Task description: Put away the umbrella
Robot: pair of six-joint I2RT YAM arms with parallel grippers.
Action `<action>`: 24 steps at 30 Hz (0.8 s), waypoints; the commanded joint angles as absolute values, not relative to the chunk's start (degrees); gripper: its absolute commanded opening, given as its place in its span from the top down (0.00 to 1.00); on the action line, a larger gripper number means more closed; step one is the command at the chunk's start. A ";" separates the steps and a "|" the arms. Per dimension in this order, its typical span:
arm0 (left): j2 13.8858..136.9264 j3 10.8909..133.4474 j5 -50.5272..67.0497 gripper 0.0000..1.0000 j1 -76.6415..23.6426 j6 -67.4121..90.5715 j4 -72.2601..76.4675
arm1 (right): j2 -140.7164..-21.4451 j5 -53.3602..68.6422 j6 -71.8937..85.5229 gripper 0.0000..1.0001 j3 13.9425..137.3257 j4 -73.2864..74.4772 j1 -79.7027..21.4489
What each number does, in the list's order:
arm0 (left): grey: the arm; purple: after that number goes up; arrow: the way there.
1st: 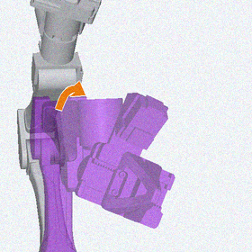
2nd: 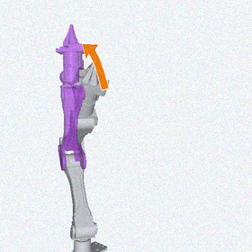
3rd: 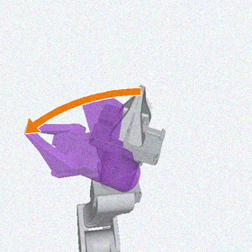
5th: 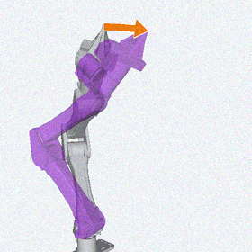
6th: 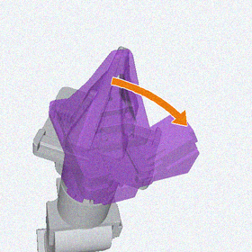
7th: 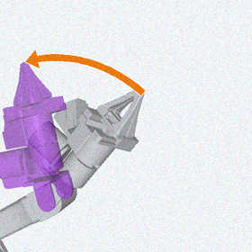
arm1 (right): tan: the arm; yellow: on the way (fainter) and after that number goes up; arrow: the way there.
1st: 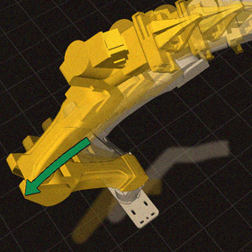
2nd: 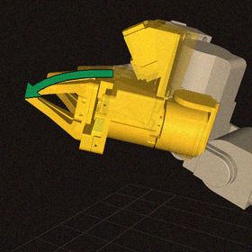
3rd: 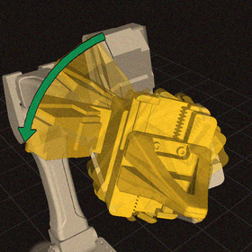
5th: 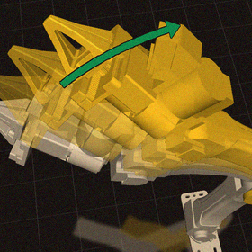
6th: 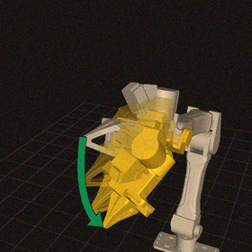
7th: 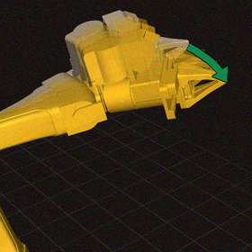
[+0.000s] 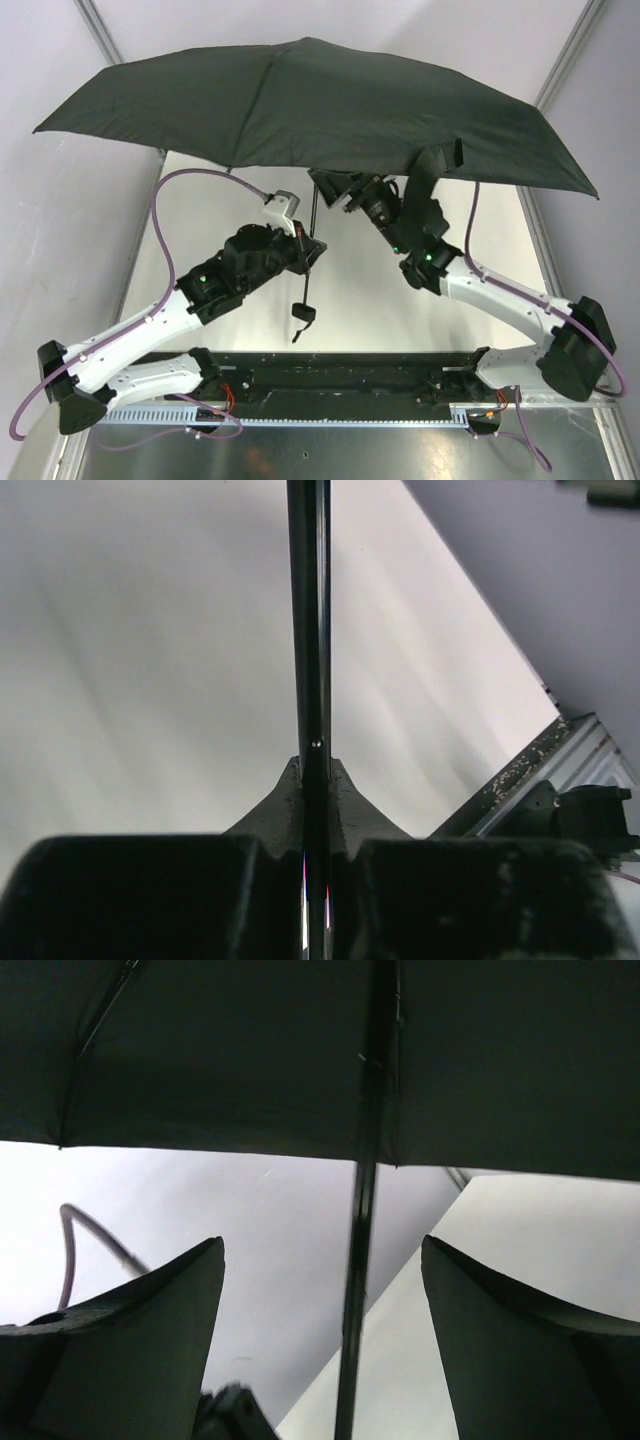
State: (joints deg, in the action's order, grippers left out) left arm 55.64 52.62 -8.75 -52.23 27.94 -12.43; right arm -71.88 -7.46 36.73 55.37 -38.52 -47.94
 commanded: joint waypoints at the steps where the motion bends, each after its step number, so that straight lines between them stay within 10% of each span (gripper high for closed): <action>1: 54.60 54.10 -14.43 1.00 -53.40 24.70 -8.93 | -78.18 -9.75 32.80 0.18 63.66 -37.26 -48.65; 5: 54.03 53.81 -14.56 1.00 -53.97 23.85 -10.42 | -82.50 -7.05 31.69 0.29 69.87 -32.18 -48.15; 13: 51.91 52.32 -10.68 0.98 -54.86 25.64 -12.79 | -85.80 4.44 36.07 0.98 72.02 -33.23 -43.58; 19: 49.57 49.67 9.75 0.41 -46.61 34.29 -11.53 | -82.22 16.62 55.30 1.00 61.50 -56.22 -38.53; 24: 49.78 47.73 17.27 0.21 -45.07 36.07 -7.01 | -80.88 17.89 69.47 1.00 55.00 -70.47 -35.43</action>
State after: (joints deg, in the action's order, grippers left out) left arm 49.65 49.41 6.70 -45.82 33.23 -12.23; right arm -84.62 14.09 56.66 56.69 -50.52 -37.15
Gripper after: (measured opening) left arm 0.762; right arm 0.114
